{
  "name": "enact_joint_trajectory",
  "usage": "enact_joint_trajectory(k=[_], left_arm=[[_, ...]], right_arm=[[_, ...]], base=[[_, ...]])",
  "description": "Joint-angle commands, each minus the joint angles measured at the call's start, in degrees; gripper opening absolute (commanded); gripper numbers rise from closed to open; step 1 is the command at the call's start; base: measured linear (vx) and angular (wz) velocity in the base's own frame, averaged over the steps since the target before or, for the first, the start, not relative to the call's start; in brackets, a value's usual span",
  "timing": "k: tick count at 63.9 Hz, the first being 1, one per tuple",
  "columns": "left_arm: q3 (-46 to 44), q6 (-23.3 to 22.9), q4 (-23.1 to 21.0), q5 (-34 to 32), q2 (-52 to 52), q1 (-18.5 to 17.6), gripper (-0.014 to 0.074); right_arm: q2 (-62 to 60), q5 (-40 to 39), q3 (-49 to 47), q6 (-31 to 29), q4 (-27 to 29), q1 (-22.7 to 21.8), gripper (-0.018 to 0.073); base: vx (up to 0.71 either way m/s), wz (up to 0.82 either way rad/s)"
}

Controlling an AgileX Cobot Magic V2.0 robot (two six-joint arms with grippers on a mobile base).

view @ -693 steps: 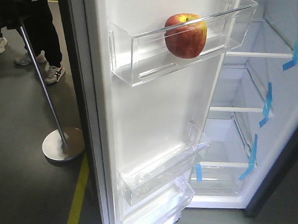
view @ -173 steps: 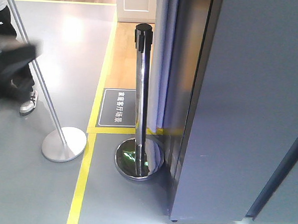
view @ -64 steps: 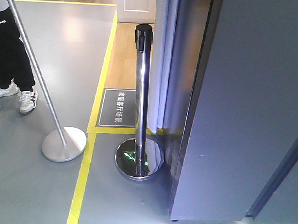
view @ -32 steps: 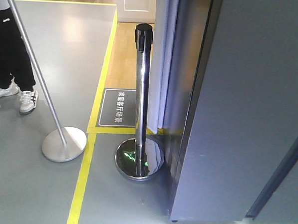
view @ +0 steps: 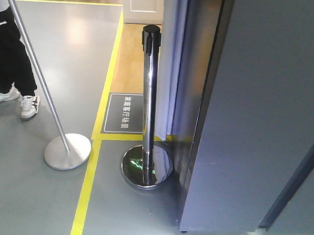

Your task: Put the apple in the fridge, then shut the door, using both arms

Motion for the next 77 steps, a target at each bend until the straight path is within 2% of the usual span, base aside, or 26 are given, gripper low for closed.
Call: enact_joint_trajectory(k=[1,77], left_arm=[[1.2,-0.3,0.5,-3.3,-1.0,-1.5,-0.0005],[1.1,-0.4,0.3,-3.3,-0.8,-1.7,-0.0005]], right_arm=[[0.5,-3.9,-1.6,-0.2,0.5,0.1,-0.0006],[0.5,-3.9,-1.6,-0.2,-0.6,0.1,-0.0006]], base=[[0.0,0.0],[0.0,0.0]])
